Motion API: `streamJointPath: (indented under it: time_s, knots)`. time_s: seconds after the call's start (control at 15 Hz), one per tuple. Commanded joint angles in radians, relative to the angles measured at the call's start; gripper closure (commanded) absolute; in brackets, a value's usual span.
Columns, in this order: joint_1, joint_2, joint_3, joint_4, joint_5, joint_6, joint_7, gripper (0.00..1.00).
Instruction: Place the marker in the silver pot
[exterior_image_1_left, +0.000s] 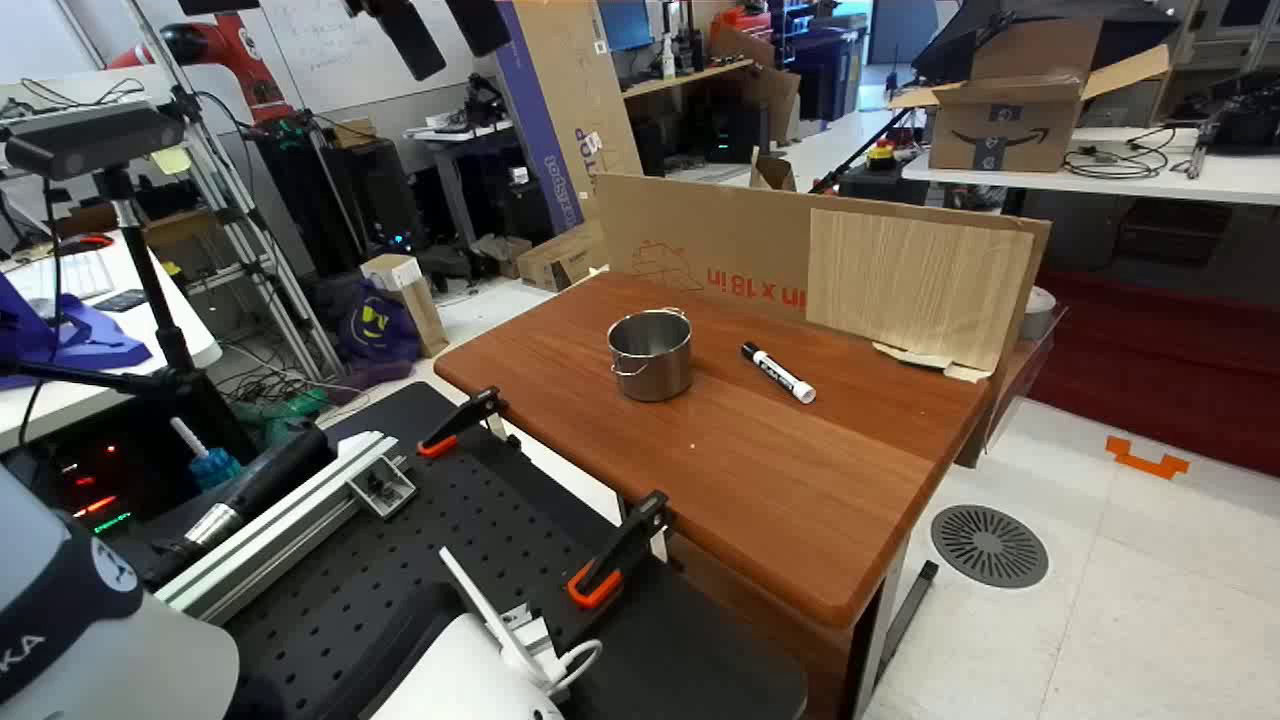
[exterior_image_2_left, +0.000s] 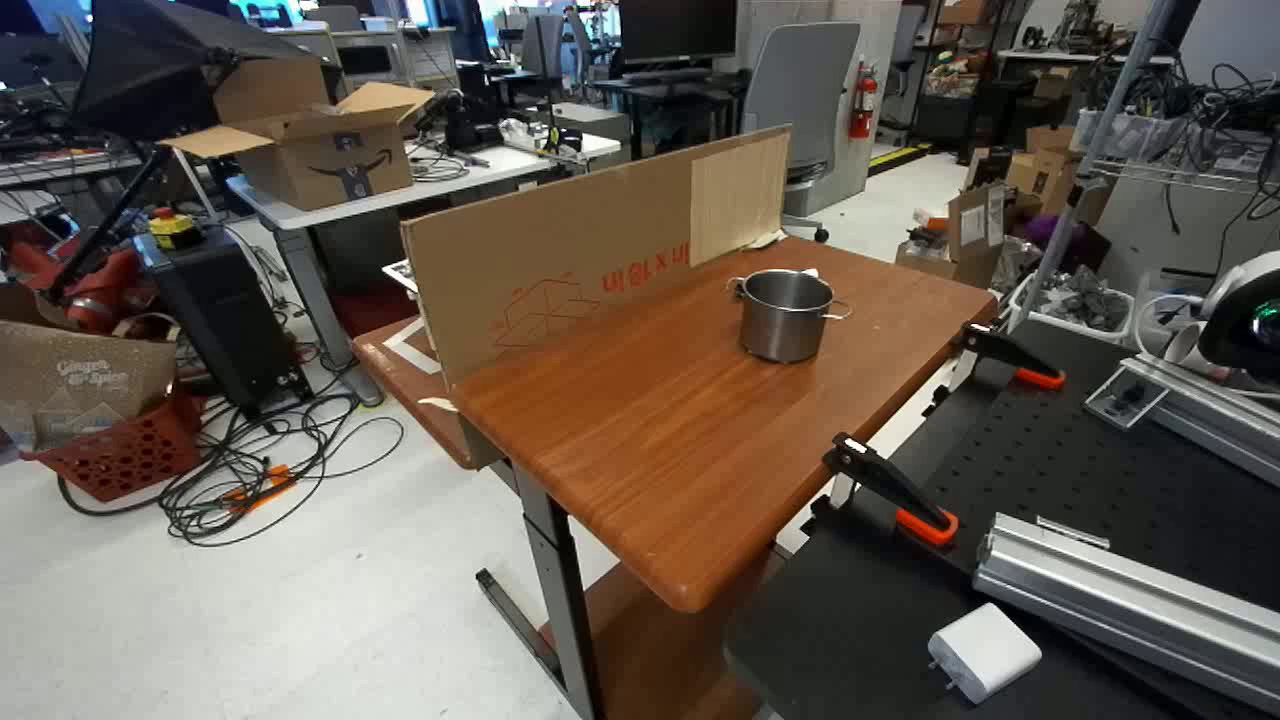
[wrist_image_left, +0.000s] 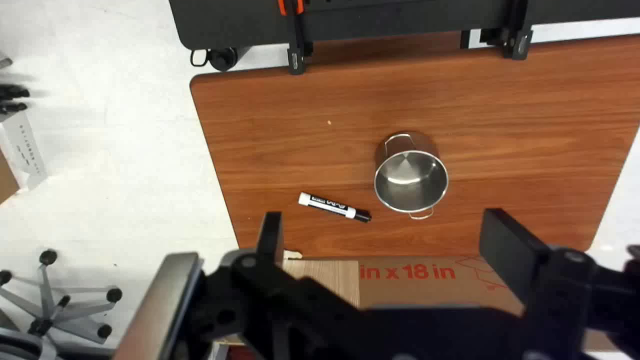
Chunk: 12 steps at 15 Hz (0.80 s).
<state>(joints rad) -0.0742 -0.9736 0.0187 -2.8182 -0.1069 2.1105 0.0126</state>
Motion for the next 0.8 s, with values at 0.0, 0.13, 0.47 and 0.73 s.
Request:
streamJointPath:
  time_s: [0.0, 0.13, 0.47, 0.73]
  knots:
    - [0.006, 0.002, -0.004, -0.008, -0.005, -0.005, 0.004, 0.00]
    - [0.006, 0.005, -0.004, -0.016, -0.005, -0.005, 0.004, 0.00]
    - [0.006, 0.005, -0.004, -0.015, -0.005, -0.005, 0.004, 0.00]
    - [0.006, 0.005, -0.004, -0.015, -0.005, -0.005, 0.004, 0.00]
